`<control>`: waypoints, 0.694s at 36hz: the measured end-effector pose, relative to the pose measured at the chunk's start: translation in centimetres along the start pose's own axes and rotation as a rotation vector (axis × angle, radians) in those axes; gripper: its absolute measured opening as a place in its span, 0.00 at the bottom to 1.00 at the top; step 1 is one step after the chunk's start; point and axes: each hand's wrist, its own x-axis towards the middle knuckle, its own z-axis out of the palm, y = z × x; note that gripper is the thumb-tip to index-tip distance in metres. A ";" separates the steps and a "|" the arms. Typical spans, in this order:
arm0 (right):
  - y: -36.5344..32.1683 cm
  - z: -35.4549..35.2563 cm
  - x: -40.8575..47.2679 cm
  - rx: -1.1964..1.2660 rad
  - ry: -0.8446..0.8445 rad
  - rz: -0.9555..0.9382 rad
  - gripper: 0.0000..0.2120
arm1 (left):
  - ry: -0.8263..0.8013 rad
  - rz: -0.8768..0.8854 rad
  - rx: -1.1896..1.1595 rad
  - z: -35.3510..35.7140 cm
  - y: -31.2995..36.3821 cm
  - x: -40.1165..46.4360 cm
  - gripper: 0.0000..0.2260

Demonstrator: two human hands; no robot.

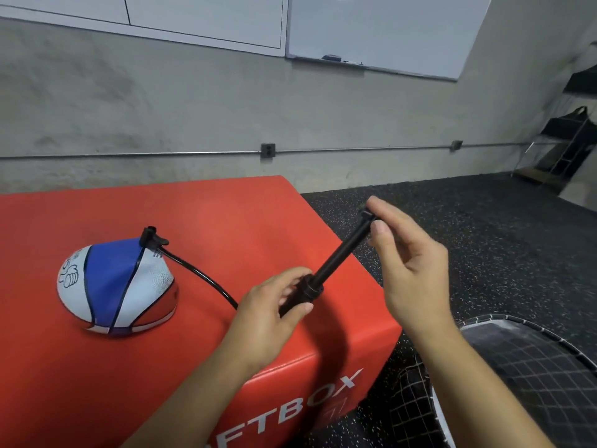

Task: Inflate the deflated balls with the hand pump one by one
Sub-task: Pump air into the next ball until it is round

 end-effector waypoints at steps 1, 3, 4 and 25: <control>0.1 0.4 -0.2 0.007 -0.016 0.000 0.14 | 0.003 -0.002 -0.004 0.0 0.0 0.0 0.22; 0.6 1.2 -0.7 0.029 -0.050 0.009 0.14 | 0.016 -0.008 -0.005 -0.1 -0.1 0.1 0.23; 1.0 1.5 -0.9 0.035 -0.067 0.013 0.13 | 0.022 -0.011 -0.007 -0.1 -0.2 0.1 0.23; 3.5 3.4 -3.4 -0.075 -0.269 0.029 0.14 | 0.042 0.010 -0.003 0.0 -0.7 0.4 0.25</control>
